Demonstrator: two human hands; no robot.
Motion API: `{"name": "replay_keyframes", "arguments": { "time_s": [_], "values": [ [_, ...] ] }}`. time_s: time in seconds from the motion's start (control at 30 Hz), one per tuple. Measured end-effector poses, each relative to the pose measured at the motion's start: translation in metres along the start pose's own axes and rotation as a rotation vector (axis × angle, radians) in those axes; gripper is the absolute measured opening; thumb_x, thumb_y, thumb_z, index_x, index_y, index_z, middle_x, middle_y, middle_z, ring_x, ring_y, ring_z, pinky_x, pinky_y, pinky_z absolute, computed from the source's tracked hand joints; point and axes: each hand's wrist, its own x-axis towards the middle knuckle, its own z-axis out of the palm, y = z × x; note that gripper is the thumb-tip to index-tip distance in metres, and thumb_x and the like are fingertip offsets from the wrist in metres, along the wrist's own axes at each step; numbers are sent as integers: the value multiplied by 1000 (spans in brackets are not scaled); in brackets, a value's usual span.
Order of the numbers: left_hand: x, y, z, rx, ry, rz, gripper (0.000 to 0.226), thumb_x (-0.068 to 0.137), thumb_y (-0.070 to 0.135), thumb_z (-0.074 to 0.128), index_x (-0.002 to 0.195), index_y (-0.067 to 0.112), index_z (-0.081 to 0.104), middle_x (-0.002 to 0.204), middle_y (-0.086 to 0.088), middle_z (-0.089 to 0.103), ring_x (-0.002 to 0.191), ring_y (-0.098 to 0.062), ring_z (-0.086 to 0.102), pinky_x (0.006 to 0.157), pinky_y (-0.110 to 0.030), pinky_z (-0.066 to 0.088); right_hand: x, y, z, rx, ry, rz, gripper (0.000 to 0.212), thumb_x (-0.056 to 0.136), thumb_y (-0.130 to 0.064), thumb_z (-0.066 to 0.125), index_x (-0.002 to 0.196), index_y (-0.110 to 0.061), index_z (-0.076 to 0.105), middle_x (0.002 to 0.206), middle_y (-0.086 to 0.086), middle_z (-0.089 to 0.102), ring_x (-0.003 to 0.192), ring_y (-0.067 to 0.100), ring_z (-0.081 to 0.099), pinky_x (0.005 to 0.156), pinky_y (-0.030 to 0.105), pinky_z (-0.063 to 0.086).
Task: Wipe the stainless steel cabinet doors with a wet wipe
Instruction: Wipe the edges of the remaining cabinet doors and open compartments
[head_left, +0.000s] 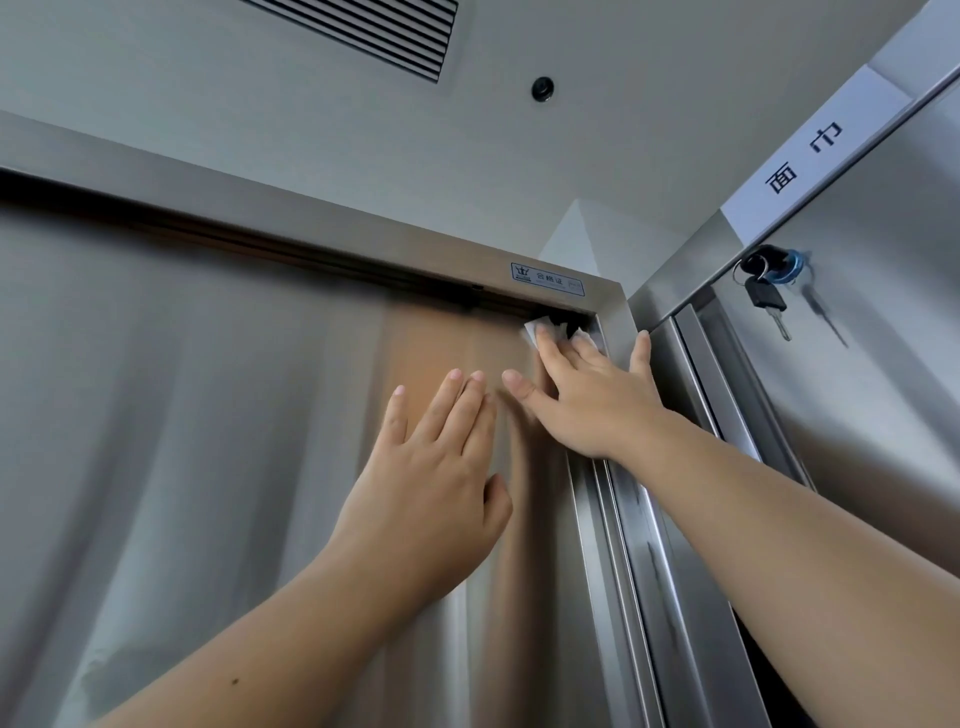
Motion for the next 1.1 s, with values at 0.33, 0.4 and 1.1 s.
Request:
{"name": "replay_keyframes", "arguments": {
  "time_s": [0.33, 0.4, 1.1],
  "values": [
    [-1, -1, -1, 34, -36, 5, 65, 85, 35, 23, 131, -1, 49, 141, -16, 44, 132, -27, 39, 103, -53, 33, -33, 3, 6, -93, 44, -90, 94, 67, -73, -13, 147, -23, -15, 157, -4, 8, 143, 8, -6, 103, 54, -24],
    [-1, -1, -1, 40, -36, 6, 66, 85, 36, 21, 133, -1, 47, 142, -16, 42, 134, -27, 36, 104, -53, 31, -42, 3, 7, -105, 42, -111, 93, 68, -72, -12, 147, -22, -15, 157, -3, 8, 143, 9, -5, 103, 54, -24],
    [-56, 32, -9, -22, -49, 130, 61, 86, 29, 27, 132, -5, 48, 144, -21, 36, 136, -34, 30, 105, -58, 25, -126, -4, 21, -100, -6, -161, 87, 74, -71, -9, 142, -18, -24, 158, 2, 1, 143, 12, -8, 92, 46, -38]
  ]
}}
